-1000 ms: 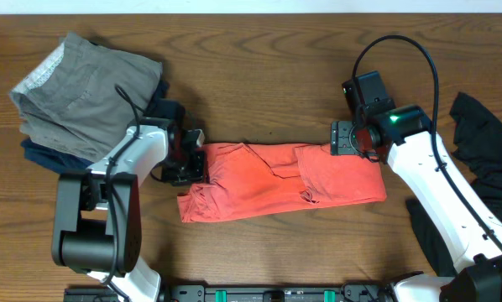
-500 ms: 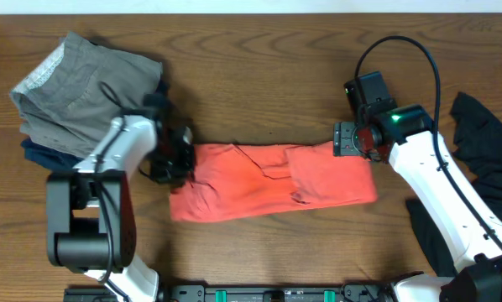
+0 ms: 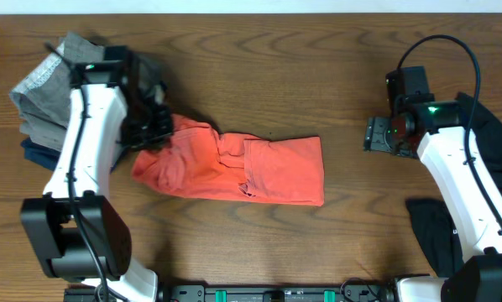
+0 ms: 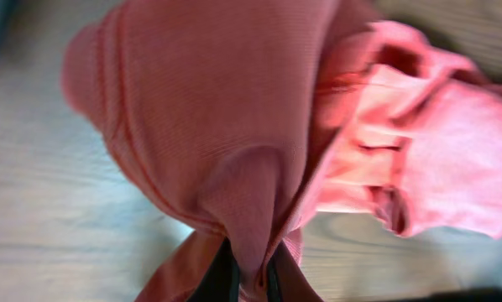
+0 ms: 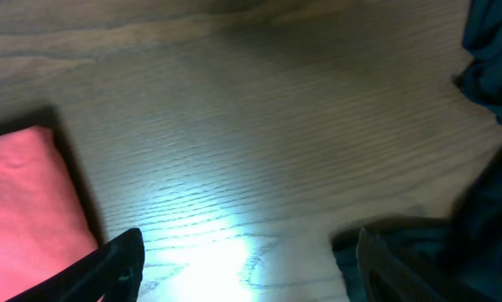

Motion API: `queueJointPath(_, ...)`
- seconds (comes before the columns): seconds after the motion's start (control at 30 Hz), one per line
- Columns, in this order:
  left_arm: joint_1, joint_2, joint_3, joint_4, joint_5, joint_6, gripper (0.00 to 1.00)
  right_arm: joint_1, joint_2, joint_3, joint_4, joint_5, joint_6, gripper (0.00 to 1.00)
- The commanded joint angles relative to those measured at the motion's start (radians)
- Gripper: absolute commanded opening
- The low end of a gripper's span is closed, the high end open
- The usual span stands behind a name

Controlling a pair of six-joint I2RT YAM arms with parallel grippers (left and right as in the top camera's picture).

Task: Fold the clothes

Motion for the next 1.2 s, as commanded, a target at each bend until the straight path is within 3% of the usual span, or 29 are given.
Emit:
queueJointPath(0.0,-0.105,-0.021,0.067,-0.006,0.067,-0.061,0.06,-0.024,0.012,-0.004,-0.003,0.013,-0.036,0.78)
queueJointPath(0.3,-0.424,-0.018,0.092,0.179,0.077,-0.232,0.06,-0.029,0.075,-0.063,-0.003,0.012,-0.044,0.78)
queueJointPath(0.5,-0.592,0.015,0.091,0.282,0.013,-0.254,0.08,-0.027,0.140,-0.070,-0.008,-0.032,-0.044,0.78)
queueJointPath(1.0,-0.763,0.126,0.091,0.343,0.013,-0.268,0.08,-0.026,0.157,-0.070,-0.011,-0.036,-0.044,0.79)
queueJointPath(1.07,-0.765,0.126,0.091,0.343,0.014,-0.268,0.17,-0.026,0.157,-0.070,-0.011,-0.036,-0.044,0.79)
queueJointPath(1.17,-0.764,0.122,0.091,0.340,0.020,-0.264,0.40,-0.026,0.157,-0.070,-0.011,-0.036,-0.044,0.79)
